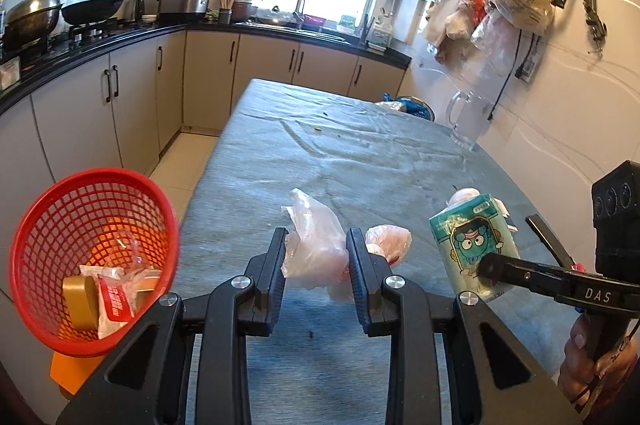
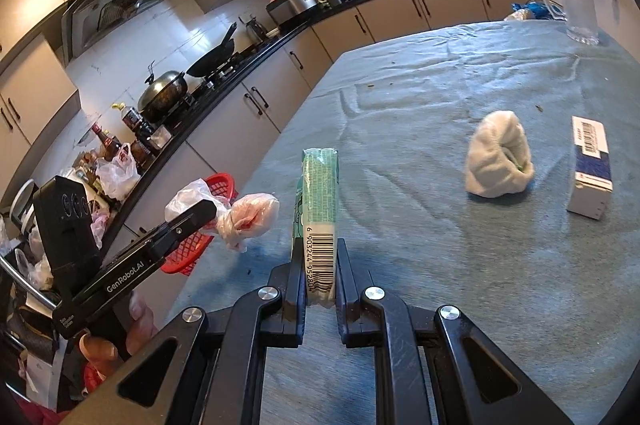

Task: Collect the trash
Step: 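Carry the plastic bag with the left gripper over the red basket while the right carries the green pack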

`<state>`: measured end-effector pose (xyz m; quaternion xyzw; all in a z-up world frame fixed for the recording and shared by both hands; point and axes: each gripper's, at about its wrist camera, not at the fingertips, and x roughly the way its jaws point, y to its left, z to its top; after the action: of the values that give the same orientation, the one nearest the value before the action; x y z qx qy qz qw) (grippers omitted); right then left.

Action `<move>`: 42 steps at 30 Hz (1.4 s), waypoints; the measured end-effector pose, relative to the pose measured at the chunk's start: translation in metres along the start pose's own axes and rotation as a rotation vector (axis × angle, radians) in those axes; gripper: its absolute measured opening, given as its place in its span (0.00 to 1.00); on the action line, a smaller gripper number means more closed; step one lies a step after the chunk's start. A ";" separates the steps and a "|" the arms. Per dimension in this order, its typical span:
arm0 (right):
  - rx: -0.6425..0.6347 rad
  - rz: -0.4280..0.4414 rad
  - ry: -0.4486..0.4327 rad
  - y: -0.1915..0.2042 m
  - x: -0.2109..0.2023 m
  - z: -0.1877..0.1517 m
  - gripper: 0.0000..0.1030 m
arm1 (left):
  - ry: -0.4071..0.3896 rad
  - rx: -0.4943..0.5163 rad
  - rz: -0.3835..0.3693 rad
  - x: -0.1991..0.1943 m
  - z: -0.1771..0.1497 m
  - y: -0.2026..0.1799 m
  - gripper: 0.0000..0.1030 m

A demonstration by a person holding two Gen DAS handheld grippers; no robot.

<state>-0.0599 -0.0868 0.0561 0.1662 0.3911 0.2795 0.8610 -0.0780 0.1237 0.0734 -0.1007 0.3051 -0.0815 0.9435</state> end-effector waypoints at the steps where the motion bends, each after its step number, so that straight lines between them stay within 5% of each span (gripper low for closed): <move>1: -0.007 0.003 0.003 0.002 0.001 0.000 0.13 | -0.003 -0.005 0.002 -0.001 0.000 0.004 0.27; 42: -0.216 0.090 0.112 0.131 0.097 0.028 0.13 | -0.093 -0.148 0.276 -0.046 -0.016 0.124 0.27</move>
<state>-0.0321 0.0738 0.0833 0.0738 0.3984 0.3673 0.8372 -0.1130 0.2516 0.0571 -0.1306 0.2769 0.0762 0.9489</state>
